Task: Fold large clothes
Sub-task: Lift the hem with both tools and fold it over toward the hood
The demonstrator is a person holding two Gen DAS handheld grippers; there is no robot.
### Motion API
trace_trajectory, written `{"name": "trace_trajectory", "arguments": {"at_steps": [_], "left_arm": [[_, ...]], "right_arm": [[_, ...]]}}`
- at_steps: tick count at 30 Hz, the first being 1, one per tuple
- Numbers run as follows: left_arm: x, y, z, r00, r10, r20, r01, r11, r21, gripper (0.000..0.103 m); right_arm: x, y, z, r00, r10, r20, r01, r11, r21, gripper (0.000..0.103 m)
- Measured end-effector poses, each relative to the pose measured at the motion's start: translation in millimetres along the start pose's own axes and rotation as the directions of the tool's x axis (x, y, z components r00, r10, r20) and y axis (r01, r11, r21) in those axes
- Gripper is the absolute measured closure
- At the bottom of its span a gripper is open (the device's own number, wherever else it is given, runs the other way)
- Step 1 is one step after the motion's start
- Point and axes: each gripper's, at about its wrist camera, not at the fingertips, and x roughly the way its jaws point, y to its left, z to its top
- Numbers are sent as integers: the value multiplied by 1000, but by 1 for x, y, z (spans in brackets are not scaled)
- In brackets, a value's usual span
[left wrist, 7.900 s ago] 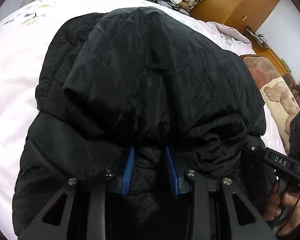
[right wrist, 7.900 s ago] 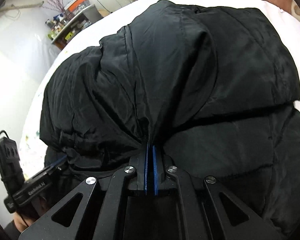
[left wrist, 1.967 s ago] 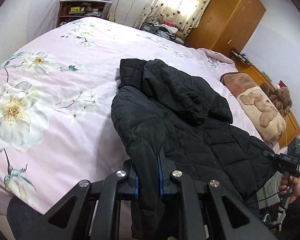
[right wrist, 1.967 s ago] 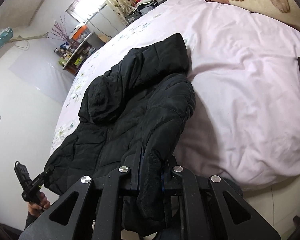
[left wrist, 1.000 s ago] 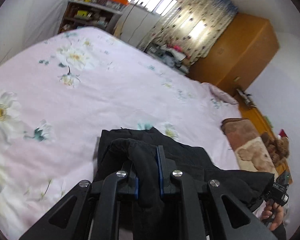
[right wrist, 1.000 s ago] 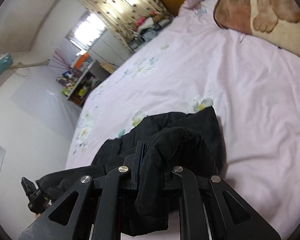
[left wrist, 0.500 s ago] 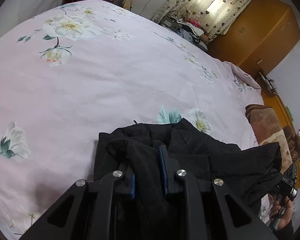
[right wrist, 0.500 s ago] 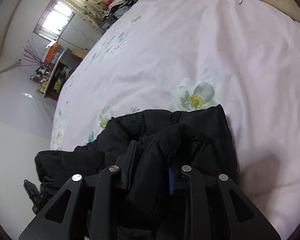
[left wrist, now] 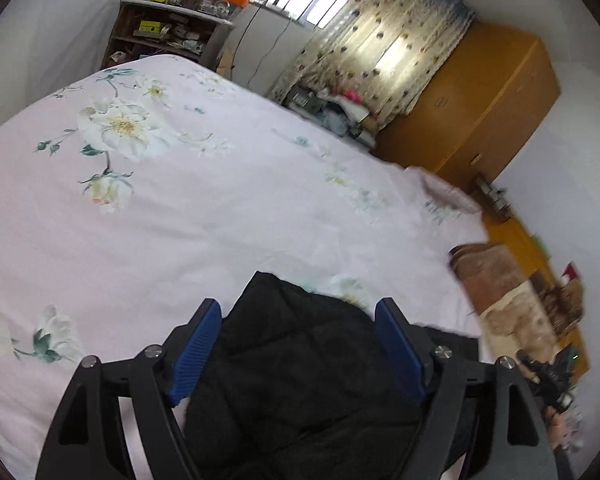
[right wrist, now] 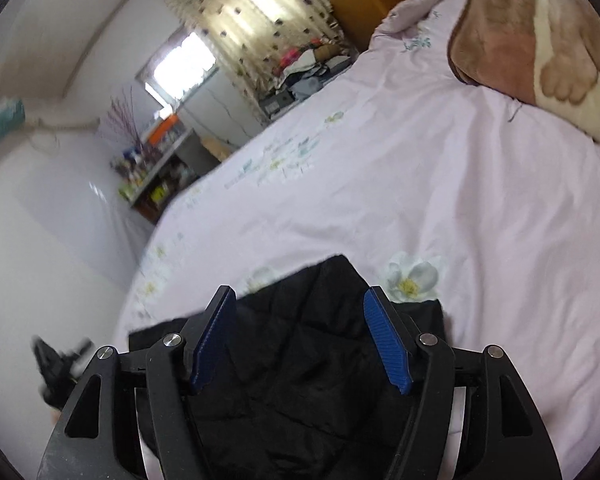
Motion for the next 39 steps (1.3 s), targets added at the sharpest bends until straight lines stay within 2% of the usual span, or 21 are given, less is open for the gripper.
{"name": "trace_trajectory", "arguments": {"at_steps": [3, 6, 8, 13, 15, 17, 19, 22, 24, 27, 31, 34, 39], "left_arm": [[30, 0, -11, 992, 75, -97, -68, 995, 72, 22], [63, 3, -20, 976, 123, -179, -105, 989, 109, 22], [80, 6, -23, 969, 144, -203, -123, 986, 113, 22], [105, -5, -15, 970, 173, -171, -151, 979, 135, 22], [115, -11, -15, 972, 197, -126, -175, 971, 161, 29], [135, -14, -21, 957, 272, -102, -243, 943, 227, 34], [155, -10, -29, 940, 325, -100, -291, 921, 257, 35], [170, 0, -34, 942, 324, -90, -300, 931, 208, 34], [176, 5, -35, 944, 320, -81, -300, 935, 190, 34], [181, 8, -36, 942, 325, -78, -308, 935, 175, 33], [176, 3, -31, 935, 341, -94, -320, 929, 184, 33], [151, -4, -20, 942, 330, -61, -315, 931, 185, 34], [93, -29, -7, 954, 292, 72, -301, 928, 218, 35]], "right_arm": [[22, -2, -15, 994, -87, -72, 80, 993, -91, 36], [43, -8, -23, 984, -126, -126, 108, 984, -141, 36], [58, -15, -22, 979, -141, -149, 119, 982, -147, 36], [85, -24, -11, 970, -152, -190, 128, 983, -130, 36], [95, -20, -8, 964, -177, -199, 149, 978, -147, 36], [106, -15, -8, 954, -231, -190, 198, 964, -177, 36], [121, -12, -12, 931, -321, -174, 279, 933, -227, 36], [147, -14, -23, 907, -391, -157, 338, 898, -280, 36], [163, -22, -29, 903, -402, -149, 352, 893, -280, 36], [175, -38, -31, 912, -380, -154, 341, 912, -229, 36], [173, -37, -31, 904, -402, -147, 361, 901, -242, 36], [150, -28, -23, 900, -424, -101, 390, 886, -251, 36], [79, 5, -17, 939, -340, 52, 342, 905, -253, 36]]}}
